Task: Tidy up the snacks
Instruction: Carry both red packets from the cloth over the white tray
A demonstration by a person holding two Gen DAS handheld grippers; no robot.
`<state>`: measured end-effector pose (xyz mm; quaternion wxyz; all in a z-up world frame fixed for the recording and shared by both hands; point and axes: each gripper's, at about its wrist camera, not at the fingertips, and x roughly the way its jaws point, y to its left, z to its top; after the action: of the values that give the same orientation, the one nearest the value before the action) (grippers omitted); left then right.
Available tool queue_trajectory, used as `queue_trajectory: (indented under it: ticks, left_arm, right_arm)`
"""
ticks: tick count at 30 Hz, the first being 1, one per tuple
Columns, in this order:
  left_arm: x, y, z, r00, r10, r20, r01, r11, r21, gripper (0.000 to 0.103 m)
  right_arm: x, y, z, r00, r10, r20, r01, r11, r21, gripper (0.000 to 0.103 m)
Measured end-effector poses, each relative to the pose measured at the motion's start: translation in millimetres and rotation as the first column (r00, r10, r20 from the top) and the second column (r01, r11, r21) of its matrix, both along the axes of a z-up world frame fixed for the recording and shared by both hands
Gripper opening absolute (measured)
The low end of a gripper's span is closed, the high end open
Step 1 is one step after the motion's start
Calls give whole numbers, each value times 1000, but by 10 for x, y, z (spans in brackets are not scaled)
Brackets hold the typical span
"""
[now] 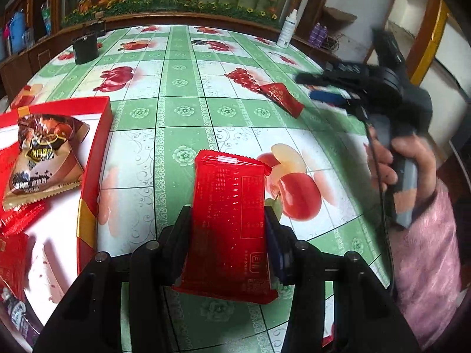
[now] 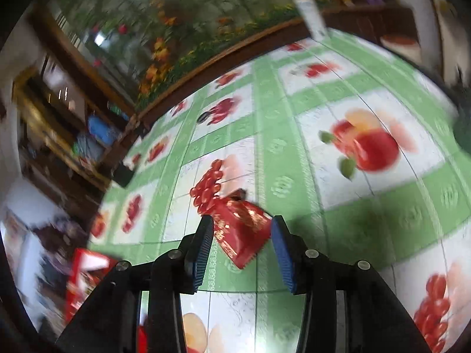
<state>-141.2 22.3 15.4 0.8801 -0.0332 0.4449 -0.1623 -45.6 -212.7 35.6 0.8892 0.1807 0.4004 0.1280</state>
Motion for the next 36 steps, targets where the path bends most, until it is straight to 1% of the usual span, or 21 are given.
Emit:
queue_trajectory:
  ticks: [1, 2, 4, 7, 9, 10, 12, 14, 15, 16, 18, 19, 20, 21, 22, 23, 28, 30, 31, 33, 36]
  left_arm:
    - [-2, -14, 1, 1000, -3, 1, 3, 1000, 10, 45]
    - [0, -19, 2, 1000, -5, 1, 5, 1000, 17, 45]
    - [12, -32, 4, 1000, -14, -4, 14, 999, 31, 45]
    - [41, -63, 8, 1000, -10, -6, 10, 998, 58, 47]
    - [75, -88, 2, 1000, -2, -1, 2, 997, 78, 53]
    - [90, -104, -1, 1000, -1, 0, 1, 996, 90, 60]
    - [120, -159, -14, 1000, -4, 0, 4, 992, 126, 65]
    - [147, -200, -26, 1000, -11, -5, 12, 989, 148, 76]
    - [166, -219, -36, 1000, -13, -8, 14, 987, 159, 77]
    - [181, -231, -42, 1000, -15, -10, 17, 985, 170, 80]
    - [205, -267, -57, 1000, -20, -7, 21, 980, 198, 80]
    - [213, -276, -61, 1000, -22, -6, 22, 979, 204, 80]
    - [220, -279, -61, 1000, -20, -2, 20, 978, 207, 77]
    - [222, -276, -58, 1000, -18, 6, 16, 978, 208, 72]
    - [221, -268, -46, 1000, -16, 22, 11, 978, 210, 54]
    - [224, -256, -34, 999, -15, 31, 9, 978, 208, 45]
    - [211, -184, -29, 999, 18, 27, -23, 983, 181, 44]
    - [189, -141, -8, 999, 28, 15, -30, 990, 135, 44]
    - [176, -133, 6, 999, 30, 14, -32, 991, 127, 44]
    - [134, -122, 67, 999, 39, 30, -43, 991, 131, 44]
    - [58, -80, 222, 997, 46, 67, -53, 994, 99, 44]
  right_arm:
    - [23, 73, 12, 1000, 21, 12, -21, 999, -36, 56]
    - [63, 172, 24, 999, 38, 23, -36, 994, -98, 58]
    - [137, 293, 5, 998, 61, 28, -55, 982, -183, 58]
    - [265, 379, -118, 996, 82, -21, -85, 970, -227, 59]
    - [303, 421, -194, 995, 88, -41, -96, 960, -263, 59]
    - [299, 444, -201, 995, 94, -30, -98, 954, -284, 60]
    - [306, 496, -232, 995, 97, -28, -100, 941, -323, 54]
    - [294, 536, -245, 996, 93, -20, -93, 926, -367, 45]
    - [285, 544, -244, 994, 106, -18, -106, 927, -360, 37]
    - [281, 543, -244, 994, 104, -17, -103, 927, -360, 33]
    - [278, 524, -243, 996, 87, -16, -87, 931, -355, 26]
    - [277, 509, -242, 997, 81, -17, -82, 934, -348, 26]
    - [274, 496, -236, 997, 75, -15, -76, 937, -340, 25]
    - [280, 479, -224, 997, 71, -14, -71, 942, -329, 25]
    - [278, 462, -217, 998, 68, -14, -69, 947, -315, 25]
    - [277, 441, -207, 998, 65, -13, -66, 953, -295, 25]
    - [229, 345, -81, 997, 66, 34, -59, 983, -176, 25]
    - [211, 297, -41, 997, 60, 54, -52, 989, -136, 25]
    - [208, 272, -31, 997, 55, 57, -48, 992, -116, 25]
    - [199, 215, -7, 997, 42, 69, -36, 996, -78, 25]
    - [177, 129, 14, 996, 16, 88, -13, 999, -37, 25]
